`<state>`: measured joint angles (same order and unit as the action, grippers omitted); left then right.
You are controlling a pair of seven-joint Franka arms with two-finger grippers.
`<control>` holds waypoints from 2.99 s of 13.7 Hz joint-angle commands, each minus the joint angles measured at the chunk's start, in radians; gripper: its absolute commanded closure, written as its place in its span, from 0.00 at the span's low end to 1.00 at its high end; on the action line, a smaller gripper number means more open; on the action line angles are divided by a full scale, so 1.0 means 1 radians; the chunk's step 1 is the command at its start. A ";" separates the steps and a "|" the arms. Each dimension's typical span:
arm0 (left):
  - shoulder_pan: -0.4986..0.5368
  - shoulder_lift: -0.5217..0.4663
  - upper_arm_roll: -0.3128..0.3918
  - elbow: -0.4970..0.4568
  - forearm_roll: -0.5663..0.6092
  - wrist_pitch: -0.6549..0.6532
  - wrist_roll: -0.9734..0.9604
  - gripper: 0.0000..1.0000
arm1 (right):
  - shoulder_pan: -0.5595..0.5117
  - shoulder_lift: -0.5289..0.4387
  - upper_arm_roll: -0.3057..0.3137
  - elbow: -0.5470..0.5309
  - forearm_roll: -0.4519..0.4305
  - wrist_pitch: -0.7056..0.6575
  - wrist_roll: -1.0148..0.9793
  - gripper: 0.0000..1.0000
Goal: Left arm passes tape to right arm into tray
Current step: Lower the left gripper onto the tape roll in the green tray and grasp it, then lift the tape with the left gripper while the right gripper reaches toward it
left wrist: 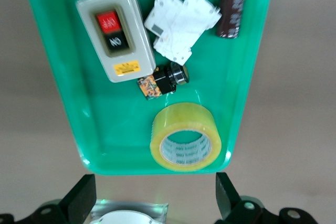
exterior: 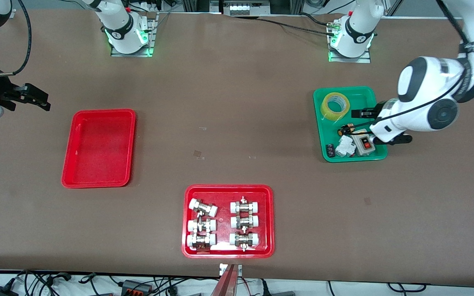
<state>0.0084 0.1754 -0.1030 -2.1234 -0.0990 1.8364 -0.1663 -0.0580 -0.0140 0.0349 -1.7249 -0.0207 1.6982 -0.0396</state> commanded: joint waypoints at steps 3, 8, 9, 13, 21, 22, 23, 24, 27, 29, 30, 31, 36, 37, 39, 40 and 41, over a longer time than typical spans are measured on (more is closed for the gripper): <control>0.033 0.031 0.000 -0.208 -0.054 0.184 -0.004 0.00 | 0.004 -0.001 0.002 0.020 0.005 -0.008 -0.003 0.00; 0.033 0.085 -0.004 -0.271 -0.064 0.251 -0.001 0.00 | 0.007 0.005 0.003 0.028 0.005 -0.008 -0.003 0.00; 0.033 0.091 -0.006 -0.291 -0.071 0.285 -0.001 0.03 | 0.007 0.005 0.003 0.028 0.005 -0.009 -0.003 0.00; 0.033 0.093 -0.021 -0.294 -0.079 0.282 0.002 0.43 | 0.006 0.011 0.003 0.028 0.002 -0.008 0.000 0.00; 0.041 0.072 -0.021 -0.205 -0.110 0.132 0.010 0.88 | 0.001 0.023 -0.004 0.028 0.004 -0.025 0.012 0.00; 0.047 0.070 -0.020 -0.157 -0.110 0.074 0.016 0.89 | -0.002 0.031 -0.006 0.030 0.007 0.000 0.012 0.00; 0.048 0.073 -0.014 -0.070 -0.107 -0.024 0.030 0.89 | 0.000 0.029 -0.006 0.028 0.004 0.006 0.012 0.00; 0.051 0.081 -0.008 0.021 -0.100 -0.114 0.034 0.89 | 0.004 0.032 -0.006 0.027 -0.001 -0.001 0.010 0.00; 0.067 0.092 -0.018 0.265 -0.105 -0.322 0.037 0.99 | 0.003 0.046 -0.004 0.007 0.011 -0.024 0.014 0.00; 0.047 0.087 -0.043 0.421 -0.111 -0.438 0.037 0.99 | 0.010 0.063 0.002 0.008 0.031 -0.070 0.011 0.00; 0.044 0.087 -0.082 0.483 -0.113 -0.488 0.036 0.99 | 0.018 0.066 0.005 0.011 0.047 -0.098 -0.003 0.00; 0.044 0.087 -0.140 0.532 -0.139 -0.532 0.028 1.00 | 0.029 0.074 0.005 0.013 0.076 -0.142 -0.012 0.00; 0.006 0.101 -0.342 0.597 -0.520 -0.398 -0.148 1.00 | 0.165 0.155 0.005 0.028 0.263 -0.111 -0.005 0.00; -0.022 0.120 -0.343 0.597 -0.597 -0.329 -0.180 1.00 | 0.179 0.167 0.005 0.030 0.306 -0.097 -0.005 0.00; -0.073 0.151 -0.345 0.597 -0.677 -0.206 -0.241 1.00 | 0.191 0.183 0.005 0.031 0.480 -0.072 -0.022 0.00; -0.088 0.160 -0.345 0.597 -0.741 -0.142 -0.274 1.00 | 0.194 0.186 0.005 0.039 0.557 -0.071 -0.025 0.00; -0.097 0.182 -0.343 0.599 -0.793 -0.099 -0.288 1.00 | 0.216 0.184 0.005 0.066 0.608 -0.071 -0.025 0.00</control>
<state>-0.0801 0.3091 -0.4461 -1.5639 -0.8062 1.6879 -0.4139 0.1378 0.1692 0.0486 -1.7078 0.4959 1.6370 -0.0504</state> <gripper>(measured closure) 0.771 0.000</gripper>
